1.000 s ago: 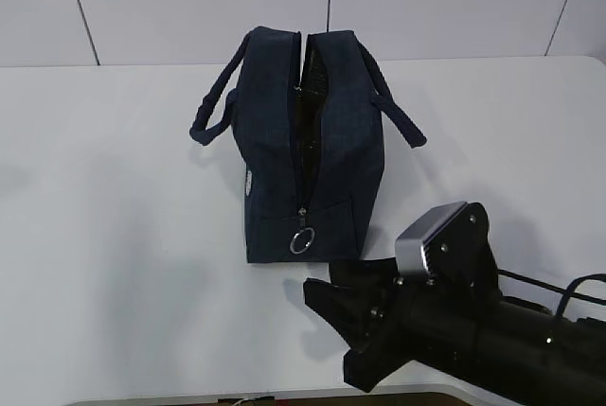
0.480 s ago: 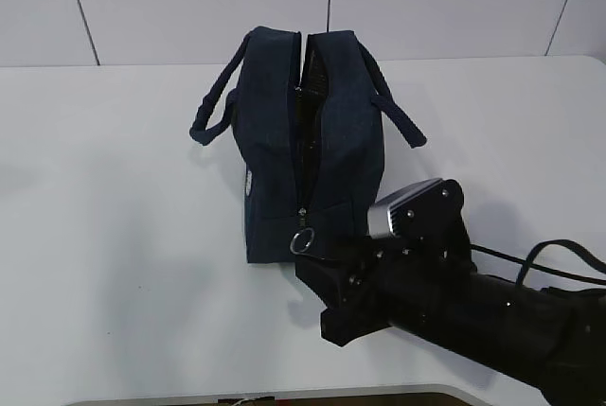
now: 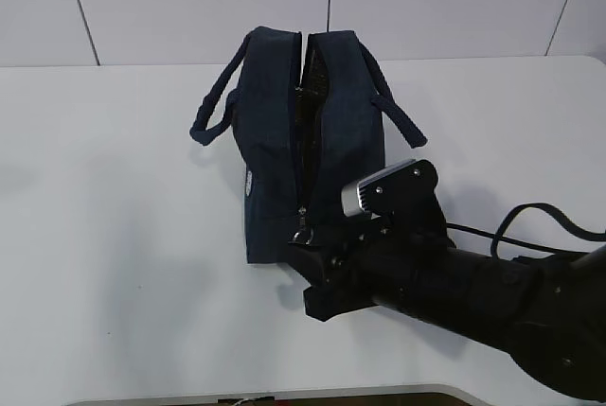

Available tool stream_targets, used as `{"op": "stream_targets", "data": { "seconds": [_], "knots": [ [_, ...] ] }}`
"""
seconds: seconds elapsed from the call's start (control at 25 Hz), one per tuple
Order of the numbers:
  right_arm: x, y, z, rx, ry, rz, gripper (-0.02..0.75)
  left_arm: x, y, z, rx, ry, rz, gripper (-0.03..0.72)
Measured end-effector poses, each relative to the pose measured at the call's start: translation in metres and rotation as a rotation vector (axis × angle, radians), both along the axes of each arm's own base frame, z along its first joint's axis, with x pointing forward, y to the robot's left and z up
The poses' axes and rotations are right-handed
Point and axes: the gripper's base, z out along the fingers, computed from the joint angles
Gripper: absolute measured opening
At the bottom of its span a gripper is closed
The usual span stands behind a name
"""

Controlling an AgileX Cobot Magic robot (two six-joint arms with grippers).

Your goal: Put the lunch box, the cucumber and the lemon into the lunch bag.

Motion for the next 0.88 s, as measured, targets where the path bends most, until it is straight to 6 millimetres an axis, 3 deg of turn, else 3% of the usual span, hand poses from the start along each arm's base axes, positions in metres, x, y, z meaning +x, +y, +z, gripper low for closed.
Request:
{"op": "stream_targets", "data": {
  "seconds": [0.36,0.88],
  "knots": [
    [0.0,0.001,-0.014,-0.029,0.037,0.003,0.4,0.0,0.0,0.0,-0.001,0.0,0.0,0.252],
    [0.004,0.008,-0.012,0.022,-0.029,0.052,0.403,0.0,0.0,0.0,-0.001,0.0,0.0,0.252]
  ]
}}
